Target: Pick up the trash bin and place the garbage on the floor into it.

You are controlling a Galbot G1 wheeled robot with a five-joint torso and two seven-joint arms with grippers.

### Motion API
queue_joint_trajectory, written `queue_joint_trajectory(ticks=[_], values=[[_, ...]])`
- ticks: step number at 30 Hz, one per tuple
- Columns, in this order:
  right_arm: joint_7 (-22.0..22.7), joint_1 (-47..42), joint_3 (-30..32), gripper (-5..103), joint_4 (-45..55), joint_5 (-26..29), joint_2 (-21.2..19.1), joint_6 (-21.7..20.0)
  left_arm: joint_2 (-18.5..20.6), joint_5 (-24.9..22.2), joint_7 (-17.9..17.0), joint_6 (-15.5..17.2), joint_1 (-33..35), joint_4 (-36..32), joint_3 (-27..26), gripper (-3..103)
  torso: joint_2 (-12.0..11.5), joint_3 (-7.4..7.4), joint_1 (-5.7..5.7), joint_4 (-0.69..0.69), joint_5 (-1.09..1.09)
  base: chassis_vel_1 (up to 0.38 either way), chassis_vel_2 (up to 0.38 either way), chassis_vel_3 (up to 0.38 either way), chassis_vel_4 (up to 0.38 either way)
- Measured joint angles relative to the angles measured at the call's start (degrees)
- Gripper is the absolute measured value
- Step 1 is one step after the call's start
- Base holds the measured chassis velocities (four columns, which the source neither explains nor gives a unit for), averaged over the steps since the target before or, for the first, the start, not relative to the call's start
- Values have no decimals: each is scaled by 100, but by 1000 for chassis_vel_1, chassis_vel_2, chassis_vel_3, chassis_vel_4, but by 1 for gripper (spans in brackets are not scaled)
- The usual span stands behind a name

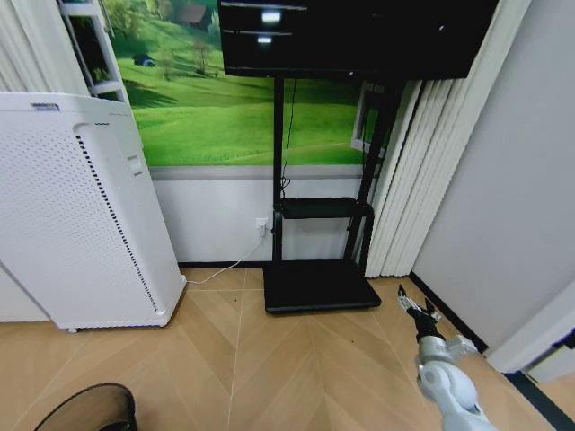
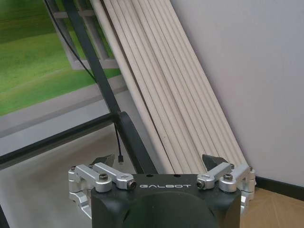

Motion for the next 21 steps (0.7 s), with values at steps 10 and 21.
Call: queue_joint_trajectory(ticks=[10,21], values=[[22,202,-77,100,-91,99,0,-58,-32,-19,-59,0,118,-76,-62,6,0,0,0,-1,1,0,0,0,0],[-13,112,-82,100,-202,157,-90,-31,-108,155,-308,212,97,-160,-66,6,0,0,0,-2,2,0,0,0,0]])
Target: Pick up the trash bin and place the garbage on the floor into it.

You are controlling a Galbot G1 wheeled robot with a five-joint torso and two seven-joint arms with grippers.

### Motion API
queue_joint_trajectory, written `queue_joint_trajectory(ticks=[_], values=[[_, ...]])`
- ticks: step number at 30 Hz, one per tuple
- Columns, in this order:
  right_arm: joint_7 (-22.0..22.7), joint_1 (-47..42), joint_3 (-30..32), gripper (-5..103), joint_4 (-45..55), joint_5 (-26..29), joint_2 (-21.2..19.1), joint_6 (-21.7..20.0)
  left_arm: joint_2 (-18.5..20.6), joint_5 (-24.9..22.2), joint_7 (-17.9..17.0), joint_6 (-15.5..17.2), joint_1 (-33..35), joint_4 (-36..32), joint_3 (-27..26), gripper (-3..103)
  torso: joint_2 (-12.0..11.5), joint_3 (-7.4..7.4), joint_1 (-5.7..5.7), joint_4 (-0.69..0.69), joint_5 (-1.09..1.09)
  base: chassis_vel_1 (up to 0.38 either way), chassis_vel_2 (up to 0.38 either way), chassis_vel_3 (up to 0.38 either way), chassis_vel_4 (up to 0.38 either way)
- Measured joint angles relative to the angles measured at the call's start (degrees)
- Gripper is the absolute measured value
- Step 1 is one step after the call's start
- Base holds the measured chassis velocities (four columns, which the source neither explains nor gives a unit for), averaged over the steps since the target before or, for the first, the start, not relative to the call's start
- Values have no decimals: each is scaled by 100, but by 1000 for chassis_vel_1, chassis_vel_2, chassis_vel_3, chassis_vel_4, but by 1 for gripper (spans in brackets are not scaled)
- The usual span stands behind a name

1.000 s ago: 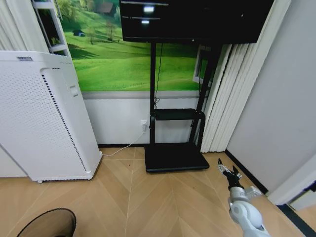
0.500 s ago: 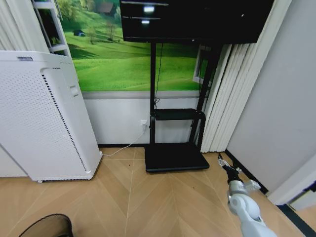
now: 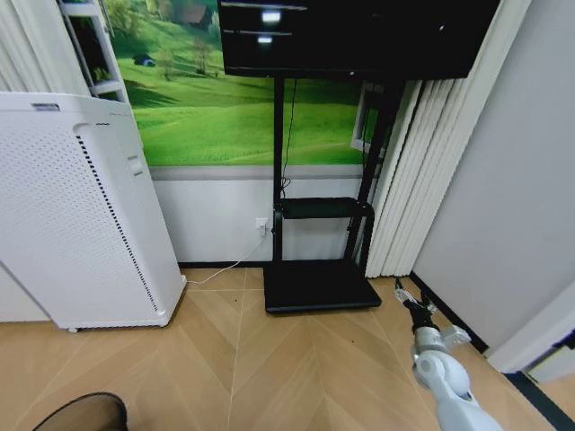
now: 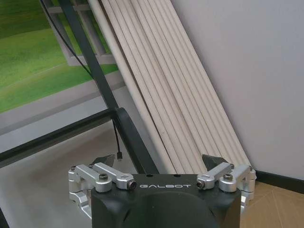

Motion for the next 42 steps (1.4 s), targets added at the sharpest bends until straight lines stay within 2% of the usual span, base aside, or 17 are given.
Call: queue_joint_trajectory(ticks=[1,4,5,8,10,12,16,18,20,21,24,26,29,36,38,41,42], values=[[-7,8,-1,100,-35,0,-2,1,-3,27,-52,78,8,-1,4,3,0,0,0,1,0,0,0,0,0],[-7,24,-14,100,-89,-5,18,0,-12,77,-99,145,14,6,27,6,0,0,0,1,1,0,0,0,0],[-7,24,-31,100,-129,-24,31,-3,-26,134,-132,183,20,31,38,16,0,0,0,1,0,0,0,0,0],[-7,34,-54,100,-163,-46,27,-24,-36,156,-151,231,48,54,38,22,0,0,0,0,1,0,0,0,0],[-3,135,-74,100,-259,-64,-32,-83,79,91,-150,243,203,140,28,38,0,0,0,1,0,0,0,0,0],[3,195,-80,100,-316,-66,-66,-108,136,8,-152,274,269,163,5,38,0,0,0,1,0,0,0,0,0],[37,380,-113,100,-441,-65,-133,-191,186,-30,-141,316,507,94,10,55,0,0,0,1,-1,0,0,0,0],[64,527,-154,100,-496,-66,-119,-258,142,127,-65,330,728,-116,158,66,0,0,0,2,-1,0,0,0,0],[74,592,-173,100,-508,-73,-78,-294,98,211,-61,338,795,-217,210,71,0,0,0,3,-1,0,0,0,0],[83,642,-191,100,-523,-86,-14,-320,33,353,-89,310,808,-291,220,77,0,0,0,2,0,0,0,0,0],[84,655,-204,100,-545,-95,60,-328,-18,448,-124,200,808,-310,202,81,0,0,0,3,0,0,0,0,0],[71,587,-212,100,-599,-97,119,-314,-16,502,-102,-85,770,-241,122,92,0,0,0,2,-1,0,0,0,0],[54,490,-215,100,-645,-86,133,-287,0,592,13,-281,754,-263,-48,99,0,0,0,-1,-1,0,0,0,0],[4,335,-175,100,-617,-245,24,-520,52,737,565,-447,1141,-1055,-412,100,0,0,0,2,0,0,0,0,0],[-4,200,-136,100,-504,-504,34,-672,38,1045,840,-506,1248,-1513,-573,100,1,0,0,1,-1,0,0,0,0],[-28,105,-111,100,-433,-656,56,-741,21,1270,918,-491,1282,-1723,-657,100,0,0,0,1,1,0,0,0,0],[-112,-87,-63,100,-295,-951,94,-818,-12,1644,1163,-354,1327,-2035,-786,100,0,0,0,1,1,0,0,0,0]])
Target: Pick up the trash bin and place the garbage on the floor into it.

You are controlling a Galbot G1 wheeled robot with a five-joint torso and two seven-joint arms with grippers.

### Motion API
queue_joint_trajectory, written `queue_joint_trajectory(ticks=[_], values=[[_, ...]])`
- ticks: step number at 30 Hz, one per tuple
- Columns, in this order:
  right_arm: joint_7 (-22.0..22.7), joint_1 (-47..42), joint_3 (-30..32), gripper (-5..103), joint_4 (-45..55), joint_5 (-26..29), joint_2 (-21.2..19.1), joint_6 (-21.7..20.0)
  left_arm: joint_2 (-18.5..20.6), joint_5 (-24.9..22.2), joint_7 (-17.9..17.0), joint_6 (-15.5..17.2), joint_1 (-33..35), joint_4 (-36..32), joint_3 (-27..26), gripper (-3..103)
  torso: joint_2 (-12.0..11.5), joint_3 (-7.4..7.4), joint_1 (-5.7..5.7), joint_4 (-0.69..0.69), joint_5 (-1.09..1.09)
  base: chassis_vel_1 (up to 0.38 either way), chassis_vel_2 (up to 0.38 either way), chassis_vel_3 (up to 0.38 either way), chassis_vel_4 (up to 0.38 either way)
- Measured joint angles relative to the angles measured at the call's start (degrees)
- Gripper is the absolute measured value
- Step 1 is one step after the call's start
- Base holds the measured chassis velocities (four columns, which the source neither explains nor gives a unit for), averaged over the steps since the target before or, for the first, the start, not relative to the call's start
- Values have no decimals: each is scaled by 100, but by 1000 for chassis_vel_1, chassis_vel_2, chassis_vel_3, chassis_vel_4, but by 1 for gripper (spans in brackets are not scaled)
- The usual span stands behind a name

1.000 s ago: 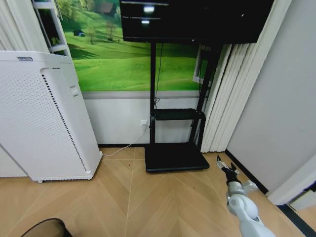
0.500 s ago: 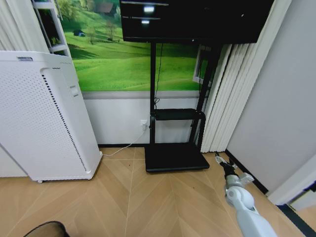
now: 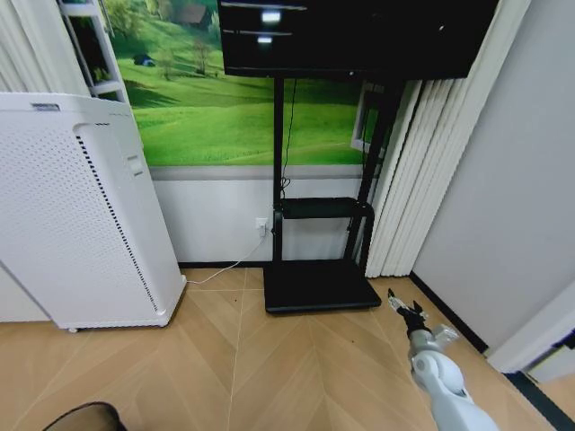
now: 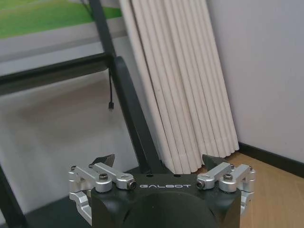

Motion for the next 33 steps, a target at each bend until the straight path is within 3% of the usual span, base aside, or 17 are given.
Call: queue_joint_trajectory(ticks=[6,13,15,16,17,18,21,23,33], values=[[48,-609,149,100,566,-737,44,17,-19,763,593,-24,-204,-637,-232,100,1,0,0,-2,-2,0,0,0,0],[155,-825,230,100,798,-961,70,221,49,998,853,-65,-346,-840,-272,100,1,0,0,-1,-2,0,0,0,0],[187,-1082,321,100,1129,-1118,59,343,146,1080,1118,-42,-483,-960,-244,100,1,0,0,-1,0,0,0,0,0],[217,-1368,372,100,1546,-1169,47,346,289,1134,1408,7,-640,-985,-131,100,2,0,0,-2,-3,0,0,0,0],[217,-1368,372,100,1546,-1169,47,346,289,1134,1408,7,-640,-985,-131,100,2,0,0,-2,-3,0,0,0,0],[14,-1670,404,100,1974,-1199,55,346,447,1246,1583,33,-873,-985,71,100,1,0,0,1,-1,0,0,0,0],[-243,-1962,433,100,2357,-1327,94,388,588,1447,1660,105,-1238,-984,331,100,1,0,0,-1,-4,0,0,0,0],[-319,-2506,681,100,3029,-1704,273,390,758,1661,1554,343,-1828,-968,1011,100,1,0,0,-3,-4,0,0,0,0],[-505,-3502,1368,100,4026,-1800,849,237,719,2108,1323,424,-2429,-954,2035,100,1,0,0,0,-1,0,0,0,0]])
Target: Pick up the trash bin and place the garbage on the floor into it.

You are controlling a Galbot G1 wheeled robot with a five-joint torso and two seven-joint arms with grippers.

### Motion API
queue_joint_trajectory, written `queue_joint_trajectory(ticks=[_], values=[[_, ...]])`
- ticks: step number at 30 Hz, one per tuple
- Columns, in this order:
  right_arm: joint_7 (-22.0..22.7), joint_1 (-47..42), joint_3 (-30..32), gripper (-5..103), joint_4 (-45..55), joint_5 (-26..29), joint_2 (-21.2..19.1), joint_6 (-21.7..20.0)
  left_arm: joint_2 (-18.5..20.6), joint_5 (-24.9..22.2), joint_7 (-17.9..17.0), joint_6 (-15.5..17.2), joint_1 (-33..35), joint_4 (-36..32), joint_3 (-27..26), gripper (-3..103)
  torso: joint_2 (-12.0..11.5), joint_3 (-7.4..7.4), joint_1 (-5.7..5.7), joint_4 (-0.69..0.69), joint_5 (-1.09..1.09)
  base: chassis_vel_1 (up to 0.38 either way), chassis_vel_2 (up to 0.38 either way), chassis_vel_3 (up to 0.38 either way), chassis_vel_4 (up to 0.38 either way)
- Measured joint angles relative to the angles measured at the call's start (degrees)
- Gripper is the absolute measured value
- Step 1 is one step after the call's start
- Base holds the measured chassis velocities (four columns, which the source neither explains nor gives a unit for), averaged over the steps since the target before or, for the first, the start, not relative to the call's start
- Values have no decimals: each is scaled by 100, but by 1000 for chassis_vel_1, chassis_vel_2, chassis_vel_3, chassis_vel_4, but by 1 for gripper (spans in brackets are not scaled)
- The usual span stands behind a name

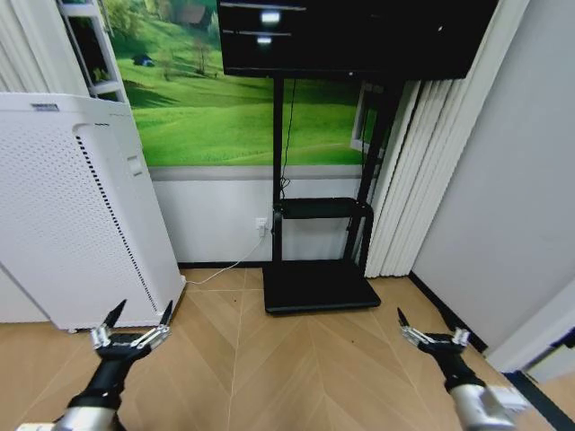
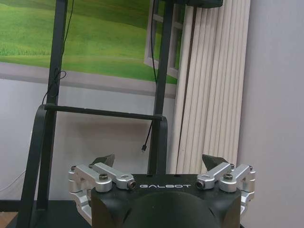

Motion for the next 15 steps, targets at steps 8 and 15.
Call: queue_joint_trajectory(ticks=[8,15], values=[[-29,-307,-70,100,364,-287,195,-158,-224,192,-25,-207,24,5,43,100,0,0,0,0,-1,0,0,0,0],[-25,-319,-422,100,419,-575,302,-142,-454,181,30,-447,164,24,54,100,-1,0,0,-1,0,0,0,0,0]])
